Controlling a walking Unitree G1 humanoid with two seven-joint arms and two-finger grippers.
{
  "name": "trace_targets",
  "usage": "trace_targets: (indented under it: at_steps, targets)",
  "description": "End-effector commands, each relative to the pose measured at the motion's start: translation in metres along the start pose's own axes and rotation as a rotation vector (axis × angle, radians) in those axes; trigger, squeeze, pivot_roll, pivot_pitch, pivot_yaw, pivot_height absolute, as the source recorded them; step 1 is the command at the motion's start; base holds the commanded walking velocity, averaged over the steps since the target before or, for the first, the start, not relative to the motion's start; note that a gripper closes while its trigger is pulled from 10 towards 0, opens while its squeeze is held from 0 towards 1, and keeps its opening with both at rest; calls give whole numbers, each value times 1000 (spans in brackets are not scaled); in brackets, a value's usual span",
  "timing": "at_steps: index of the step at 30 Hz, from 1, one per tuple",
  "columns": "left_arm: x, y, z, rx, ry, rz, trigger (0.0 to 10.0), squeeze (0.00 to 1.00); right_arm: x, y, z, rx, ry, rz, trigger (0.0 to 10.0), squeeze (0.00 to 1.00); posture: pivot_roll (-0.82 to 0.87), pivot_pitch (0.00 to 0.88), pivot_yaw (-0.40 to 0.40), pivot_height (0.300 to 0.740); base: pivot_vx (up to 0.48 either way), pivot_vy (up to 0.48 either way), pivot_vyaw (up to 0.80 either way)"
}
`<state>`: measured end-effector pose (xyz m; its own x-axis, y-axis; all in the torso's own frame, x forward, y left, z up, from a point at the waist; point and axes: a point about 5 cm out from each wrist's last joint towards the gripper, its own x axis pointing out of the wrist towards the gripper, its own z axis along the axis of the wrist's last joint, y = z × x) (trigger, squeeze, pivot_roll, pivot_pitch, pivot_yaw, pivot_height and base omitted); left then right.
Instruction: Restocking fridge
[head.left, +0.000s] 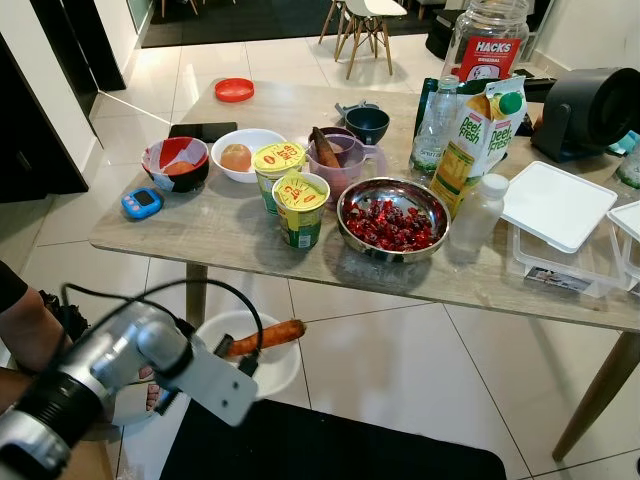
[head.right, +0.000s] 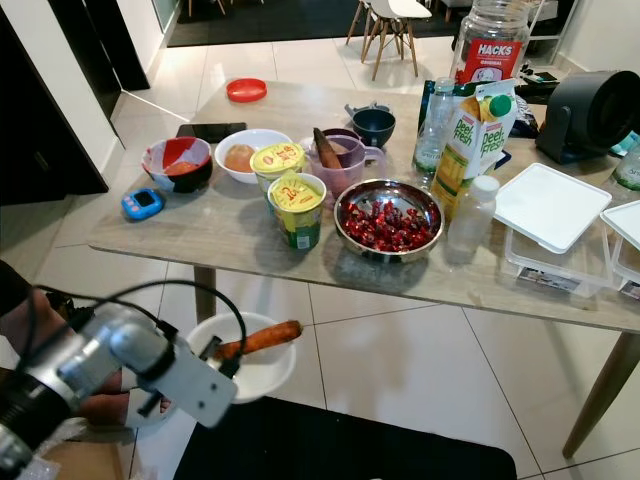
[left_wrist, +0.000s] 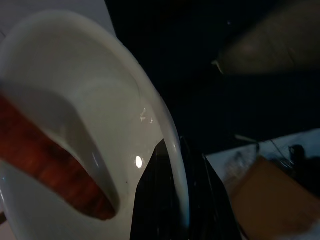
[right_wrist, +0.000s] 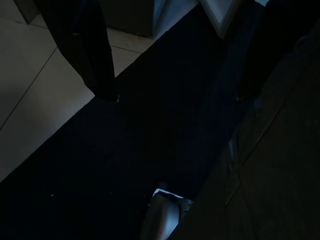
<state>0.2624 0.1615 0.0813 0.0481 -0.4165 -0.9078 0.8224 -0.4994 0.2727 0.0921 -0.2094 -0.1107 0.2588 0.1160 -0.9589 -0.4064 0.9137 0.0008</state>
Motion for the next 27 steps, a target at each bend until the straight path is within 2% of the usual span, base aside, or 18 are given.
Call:
trace_targets:
  at_steps: [1, 2, 6, 9, 10, 13, 16, 17, 18, 19, 20, 21, 22, 27]
  targets:
    - [21, -8, 0, -19, 27, 20, 10000, 0, 2, 6, 1, 17, -6, 10, 10000, 0, -49, 80, 24, 740, 0, 0, 0]
    - [21, -8, 0, -19, 27, 20, 10000, 0, 2, 6, 1, 17, -6, 10, 10000, 0, -49, 80, 24, 740, 0, 0, 0]
    - [41, -10, -10, -54, 114, 133, 10000, 0, 2, 8, 3, 21, -11, 7, 10000, 0, -47, 75, 26, 740, 0, 0, 0]
    - [55, -20, -14, -73, 144, 142, 10000, 0, 3, 8, 4, 22, -13, 5, 10000, 0, -41, 70, 29, 740, 0, 0, 0]
    - [55, -20, -14, -73, 144, 142, 10000, 0, 3, 8, 4, 22, -13, 5, 10000, 0, -41, 70, 29, 740, 0, 0, 0]
    - [69, -35, -25, -85, 228, 161, 10000, 0, 3, 9, 6, 25, -17, 2, 10000, 0, -40, 70, 32, 740, 0, 0, 0]
    - [69, -35, -25, -85, 228, 161, 10000, 0, 3, 9, 6, 25, -17, 2, 10000, 0, -40, 70, 32, 740, 0, 0, 0]
    - [79, -47, -35, -141, 280, 191, 10000, 0, 4, 10, 6, 28, -19, 1, 10000, 0, -40, 67, 37, 740, 0, 0, 0]
    - [83, -54, -39, -169, 306, 205, 10000, 0, 4, 10, 7, 28, -20, 1, 10000, 0, -40, 65, 37, 740, 0, 0, 0]
    - [83, -54, -39, -169, 306, 205, 10000, 0, 4, 10, 7, 28, -20, 1, 10000, 0, -40, 65, 37, 740, 0, 0, 0]
    - [88, -66, -46, -214, 352, 221, 10000, 0, 4, 11, 7, 28, -20, 2, 10000, 0, -43, 62, 41, 740, 0, 0, 0]
    - [88, -66, -46, -214, 352, 221, 10000, 0, 4, 11, 7, 28, -20, 2, 10000, 0, -43, 62, 41, 740, 0, 0, 0]
    - [92, -78, -52, -293, 392, 256, 10000, 0, 4, 11, 7, 28, -20, 0, 10000, 0, -45, 62, 41, 740, 0, 0, 0]
    - [95, -99, -60, -435, 463, 332, 10000, 0, 4, 10, 6, 26, -17, -7, 10000, 0, -49, 55, 38, 740, 0, 0, 0]
